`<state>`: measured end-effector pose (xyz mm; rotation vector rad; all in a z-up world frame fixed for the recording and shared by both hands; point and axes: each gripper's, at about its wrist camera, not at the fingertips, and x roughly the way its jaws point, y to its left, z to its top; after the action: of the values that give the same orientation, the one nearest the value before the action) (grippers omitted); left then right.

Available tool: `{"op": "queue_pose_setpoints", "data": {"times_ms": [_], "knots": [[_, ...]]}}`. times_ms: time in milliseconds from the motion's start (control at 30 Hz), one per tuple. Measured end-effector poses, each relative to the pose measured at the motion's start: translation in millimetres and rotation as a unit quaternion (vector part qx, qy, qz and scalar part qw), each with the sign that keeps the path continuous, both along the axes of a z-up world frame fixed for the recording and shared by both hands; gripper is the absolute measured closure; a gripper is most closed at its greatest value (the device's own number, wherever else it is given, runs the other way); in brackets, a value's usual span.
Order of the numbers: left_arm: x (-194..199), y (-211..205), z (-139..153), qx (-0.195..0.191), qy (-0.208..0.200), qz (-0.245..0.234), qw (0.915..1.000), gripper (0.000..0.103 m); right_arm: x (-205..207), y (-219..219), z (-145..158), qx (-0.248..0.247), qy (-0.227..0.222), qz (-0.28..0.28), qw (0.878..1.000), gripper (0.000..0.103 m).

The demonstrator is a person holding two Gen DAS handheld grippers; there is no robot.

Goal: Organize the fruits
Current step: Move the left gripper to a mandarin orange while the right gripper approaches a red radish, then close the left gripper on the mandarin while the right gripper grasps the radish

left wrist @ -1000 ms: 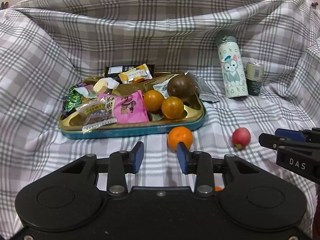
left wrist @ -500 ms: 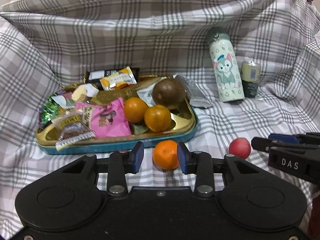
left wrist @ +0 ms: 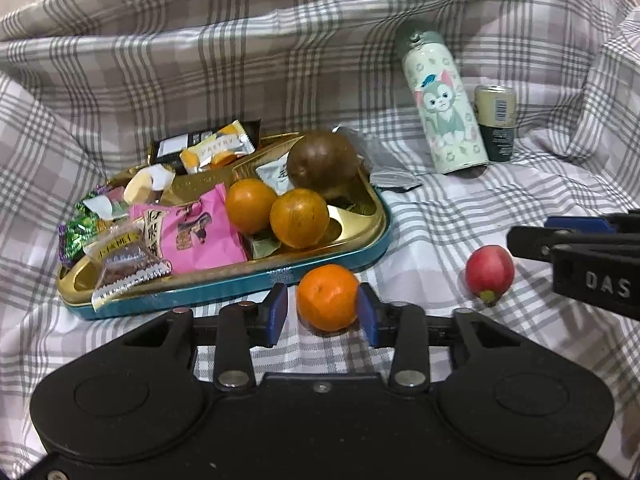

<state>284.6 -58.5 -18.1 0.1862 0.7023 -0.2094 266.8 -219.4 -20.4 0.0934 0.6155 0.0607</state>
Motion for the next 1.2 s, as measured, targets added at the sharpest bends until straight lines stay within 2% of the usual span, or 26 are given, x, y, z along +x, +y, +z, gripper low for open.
{"op": "queue_pose_setpoints", "data": {"times_ms": [267, 367, 467, 633, 900, 1100, 1200], "knots": [[2, 22, 5, -0.044, 0.004, 0.048, 0.9979, 0.050, 1, 2, -5, -0.012, 0.010, 0.006, 1.000, 0.067], [0, 29, 7, -0.046, -0.003, 0.069, 0.9966, 0.050, 2, 2, -6, -0.012, 0.013, 0.004, 1.000, 0.067], [0, 40, 8, -0.043, -0.013, 0.103, 0.9937, 0.051, 4, 2, -7, -0.012, 0.015, 0.002, 1.000, 0.067], [8, 63, 5, -0.076, 0.010, 0.143, 0.9867, 0.052, 4, 5, -7, -0.015, 0.013, 0.006, 1.000, 0.067], [-1, 60, 9, -0.062, -0.010, 0.130, 0.9895, 0.052, 4, 8, -8, -0.009, 0.010, 0.014, 1.000, 0.066], [-4, 51, 6, -0.051, -0.009, 0.109, 0.9927, 0.052, 9, 10, -11, 0.037, 0.035, 0.039, 0.998, 0.063], [-4, 50, 6, -0.059, -0.006, 0.100, 0.9932, 0.052, 10, 14, -12, 0.035, 0.035, 0.041, 0.998, 0.062]]}}
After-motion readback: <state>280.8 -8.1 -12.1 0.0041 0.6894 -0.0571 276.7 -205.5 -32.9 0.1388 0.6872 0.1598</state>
